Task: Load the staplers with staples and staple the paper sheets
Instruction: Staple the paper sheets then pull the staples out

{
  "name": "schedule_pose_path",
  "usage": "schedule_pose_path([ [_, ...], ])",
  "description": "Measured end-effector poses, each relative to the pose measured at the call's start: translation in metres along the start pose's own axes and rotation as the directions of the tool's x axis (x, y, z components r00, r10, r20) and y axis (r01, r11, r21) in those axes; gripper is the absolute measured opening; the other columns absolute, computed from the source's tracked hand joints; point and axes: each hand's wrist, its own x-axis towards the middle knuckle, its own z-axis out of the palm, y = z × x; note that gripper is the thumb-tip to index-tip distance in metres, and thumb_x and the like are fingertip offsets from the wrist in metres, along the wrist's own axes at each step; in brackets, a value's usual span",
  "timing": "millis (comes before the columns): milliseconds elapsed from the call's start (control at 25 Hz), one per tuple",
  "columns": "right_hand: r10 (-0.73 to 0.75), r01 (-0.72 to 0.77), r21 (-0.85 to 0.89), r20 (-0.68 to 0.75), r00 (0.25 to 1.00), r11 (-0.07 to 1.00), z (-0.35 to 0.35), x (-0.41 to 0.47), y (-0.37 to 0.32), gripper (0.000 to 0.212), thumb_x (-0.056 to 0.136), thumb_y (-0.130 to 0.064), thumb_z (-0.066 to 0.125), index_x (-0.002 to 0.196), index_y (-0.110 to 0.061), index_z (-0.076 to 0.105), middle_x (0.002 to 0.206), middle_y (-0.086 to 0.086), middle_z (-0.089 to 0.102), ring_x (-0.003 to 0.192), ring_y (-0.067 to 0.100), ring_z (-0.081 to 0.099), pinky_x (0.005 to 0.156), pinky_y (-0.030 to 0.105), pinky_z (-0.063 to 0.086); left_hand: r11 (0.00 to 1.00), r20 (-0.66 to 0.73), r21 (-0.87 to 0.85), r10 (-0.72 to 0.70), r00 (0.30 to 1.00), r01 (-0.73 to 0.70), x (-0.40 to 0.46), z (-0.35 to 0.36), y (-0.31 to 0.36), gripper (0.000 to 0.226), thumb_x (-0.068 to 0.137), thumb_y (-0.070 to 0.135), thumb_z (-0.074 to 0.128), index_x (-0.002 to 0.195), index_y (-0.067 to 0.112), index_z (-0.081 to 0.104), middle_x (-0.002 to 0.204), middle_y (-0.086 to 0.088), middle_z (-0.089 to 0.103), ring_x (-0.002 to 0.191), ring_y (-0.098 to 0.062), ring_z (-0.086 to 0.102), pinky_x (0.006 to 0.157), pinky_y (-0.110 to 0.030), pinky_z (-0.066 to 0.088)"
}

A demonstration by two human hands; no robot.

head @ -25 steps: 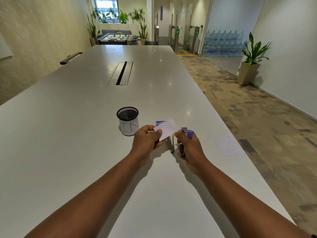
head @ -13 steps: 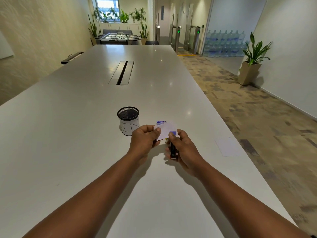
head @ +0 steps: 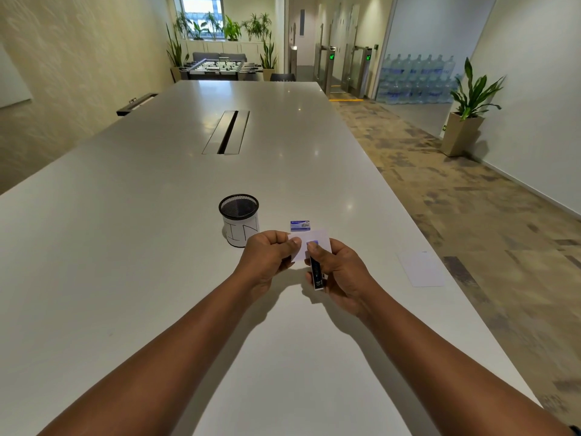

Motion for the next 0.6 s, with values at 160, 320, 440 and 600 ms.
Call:
schedule_pose_path([
  [160,0.011,-0.011,0.015,0.018,1.0,1.0,0.003,-0.001,0.0,0.044,0.082,-0.028,0.08,0.122,-0.012,0.071,0.084,0.005,0.067,0.074,0.019,0.06,0.066,0.037,0.054,1.0,0.002,-0.017,0.003,1.0,-0.003,0.0,-0.002,-0.001,0.01,0.086,0.012,0.076,0.078,0.01,0.072,0.08,-0.011,0.076,0.072,-0.019,0.067,0.068,-0.028,0.058],
  [320,0.021,-0.021,0.014,0.023,1.0,1.0,0.003,0.0,0.001,0.046,0.079,-0.029,0.081,0.12,-0.012,0.072,0.08,0.004,0.068,0.069,0.016,0.06,0.064,0.035,0.051,1.0,0.003,-0.014,0.004,1.0,-0.004,0.0,-0.005,-0.002,0.01,0.086,0.012,0.076,0.077,0.01,0.072,0.08,-0.011,0.076,0.075,-0.021,0.067,0.071,-0.03,0.059],
  [440,0.006,-0.006,0.004,0.009,1.0,1.0,0.004,0.001,0.004,0.047,0.075,-0.032,0.083,0.117,-0.013,0.074,0.078,0.003,0.068,0.065,0.015,0.06,0.06,0.033,0.051,1.0,0.001,-0.012,0.004,1.0,-0.004,0.0,-0.005,-0.002,0.01,0.086,0.011,0.076,0.079,0.008,0.072,0.081,-0.013,0.075,0.074,-0.022,0.067,0.069,-0.029,0.059],
  [600,-0.106,0.102,-0.048,-0.075,0.992,0.994,0.003,0.003,0.01,0.024,0.084,-0.024,0.08,0.104,-0.011,0.077,0.079,0.006,0.072,0.065,0.016,0.062,0.055,0.031,0.051,1.0,0.019,-0.014,0.021,1.0,-0.02,-0.004,-0.002,-0.002,0.009,0.086,0.01,0.076,0.08,0.006,0.071,0.078,-0.011,0.074,0.069,-0.017,0.068,0.067,-0.026,0.059],
])
